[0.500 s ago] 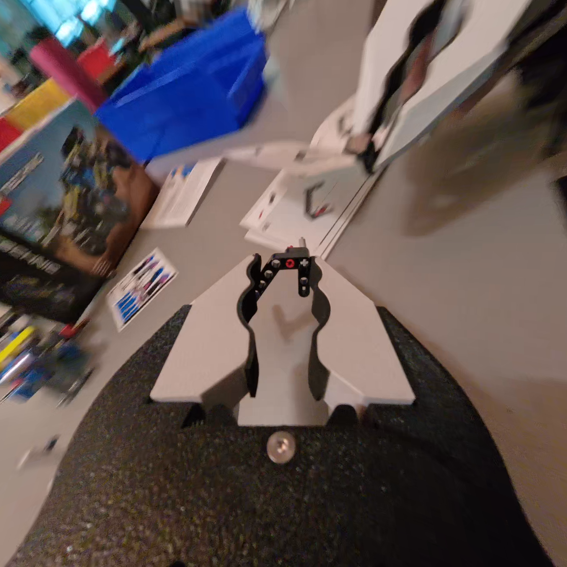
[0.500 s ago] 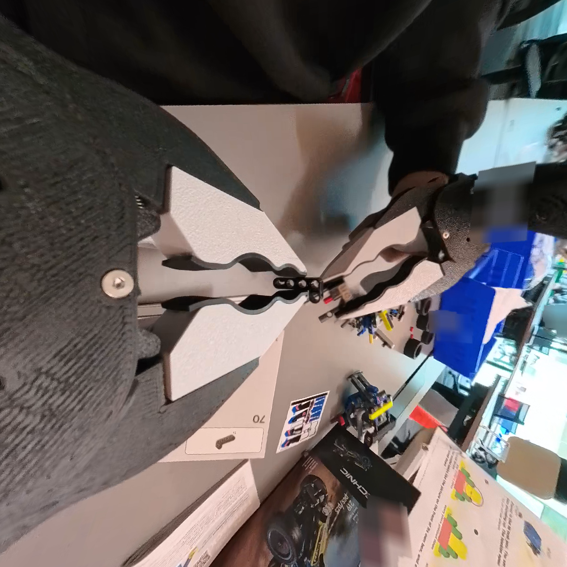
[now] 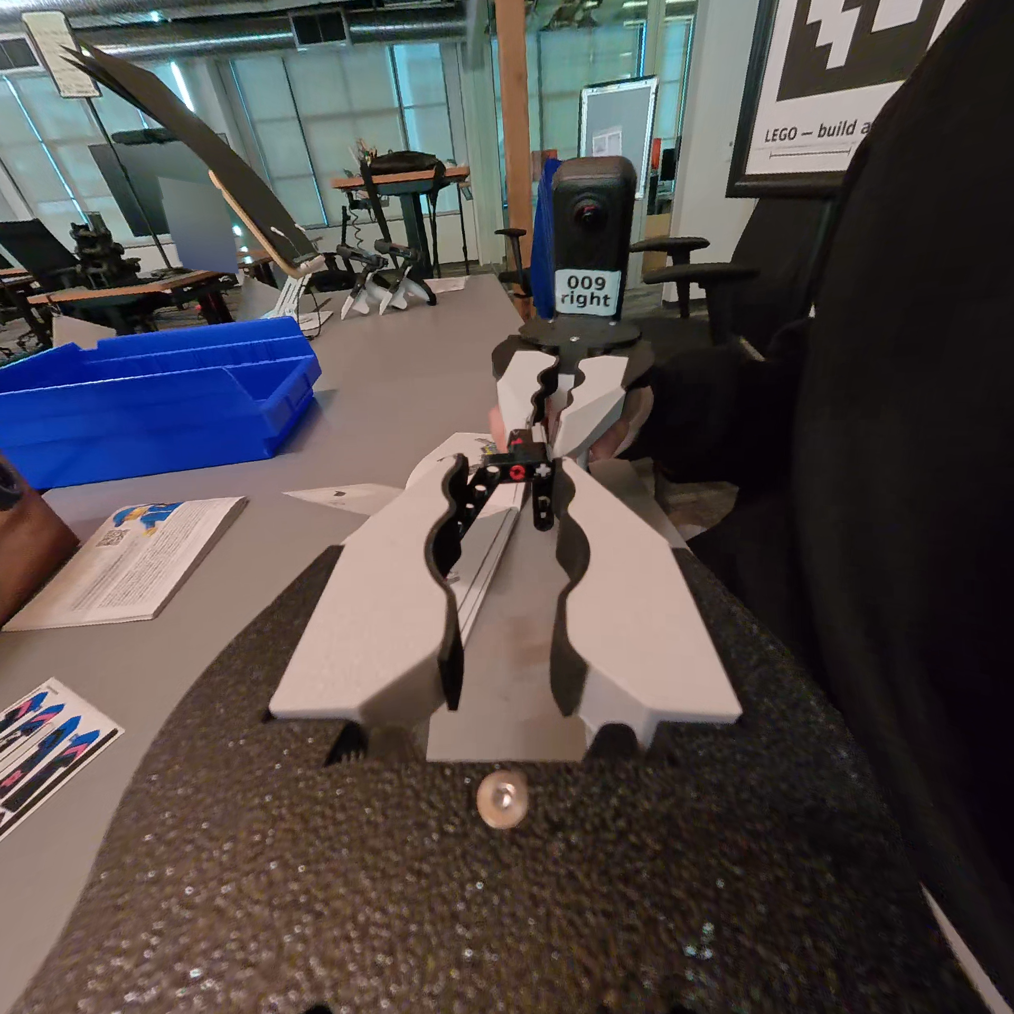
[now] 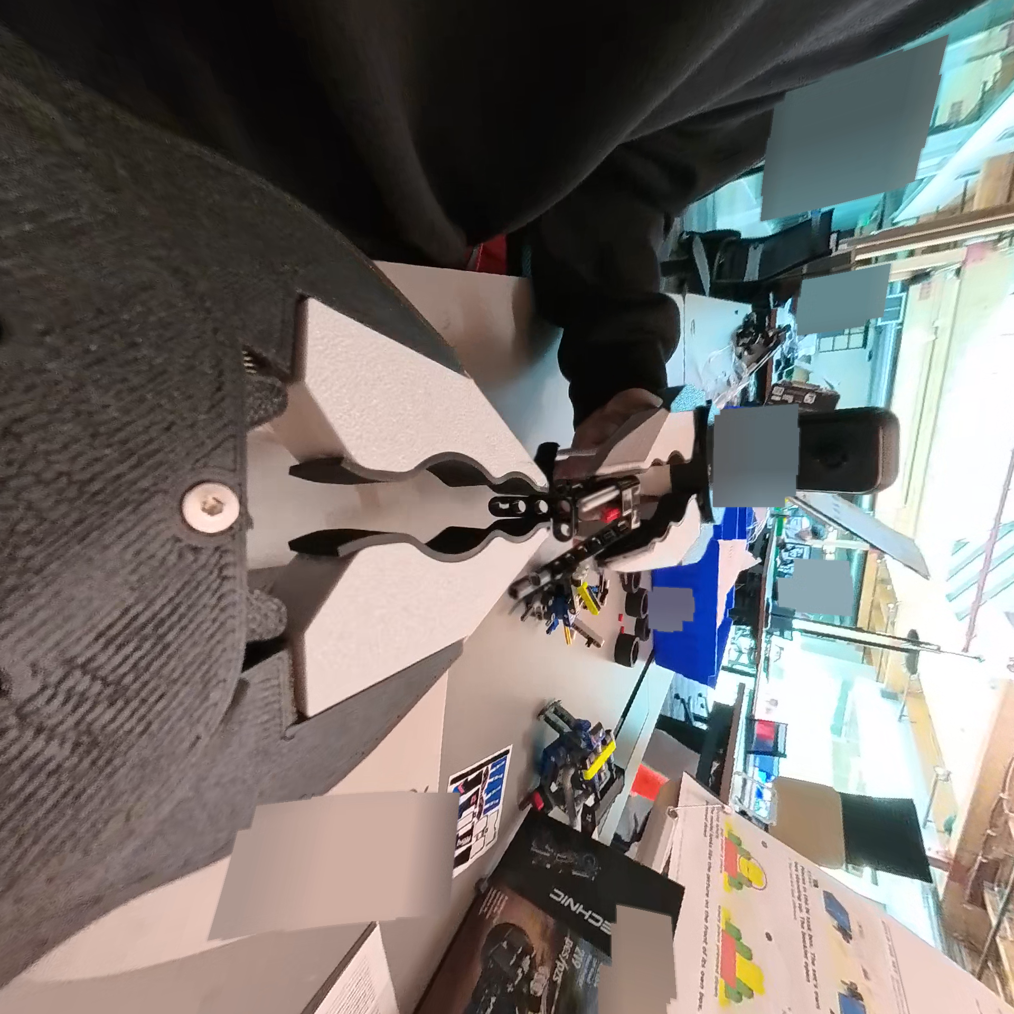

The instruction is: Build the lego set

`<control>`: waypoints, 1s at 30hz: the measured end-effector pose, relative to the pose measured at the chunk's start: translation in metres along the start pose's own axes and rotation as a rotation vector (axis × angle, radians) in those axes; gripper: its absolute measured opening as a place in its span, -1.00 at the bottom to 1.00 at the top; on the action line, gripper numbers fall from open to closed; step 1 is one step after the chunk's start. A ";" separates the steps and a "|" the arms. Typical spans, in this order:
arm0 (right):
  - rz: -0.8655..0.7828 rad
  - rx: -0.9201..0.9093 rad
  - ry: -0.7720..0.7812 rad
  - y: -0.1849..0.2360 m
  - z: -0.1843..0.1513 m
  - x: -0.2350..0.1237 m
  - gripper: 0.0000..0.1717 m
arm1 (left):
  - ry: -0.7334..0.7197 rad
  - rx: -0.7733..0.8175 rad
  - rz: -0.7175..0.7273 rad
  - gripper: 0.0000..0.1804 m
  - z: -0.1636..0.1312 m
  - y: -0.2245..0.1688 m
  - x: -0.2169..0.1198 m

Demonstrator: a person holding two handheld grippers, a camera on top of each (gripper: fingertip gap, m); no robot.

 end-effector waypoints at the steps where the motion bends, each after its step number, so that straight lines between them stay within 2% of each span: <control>1: 0.004 -0.001 -0.009 0.000 -0.001 0.001 -0.94 | 0.002 0.002 -0.002 -0.69 0.000 -0.001 0.000; 7: 0.015 0.033 -0.077 -0.001 0.000 -0.001 -0.95 | -0.007 -0.002 0.016 -0.69 0.002 0.000 -0.007; 19: 0.058 -0.019 -0.028 0.002 -0.001 0.001 -0.95 | 0.005 -0.081 -0.032 -0.69 -0.005 -0.002 -0.003; 25: 0.057 0.093 -0.073 -0.001 -0.003 0.001 -0.95 | -0.031 -0.163 -0.038 -0.70 -0.010 0.001 0.000; 30: 0.077 0.152 -0.041 0.000 -0.003 0.004 -0.94 | 0.004 -0.162 -0.051 -0.70 -0.009 0.001 0.001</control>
Point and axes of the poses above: each gripper's, where its closed fingertips meet, x out along the fingers, z out of its top, y = z × x across the jaws, the point moved 10 cm from there along -x, back along the fingers, and after that the axes turned 14 degrees about -y, right-handed, at the moved point
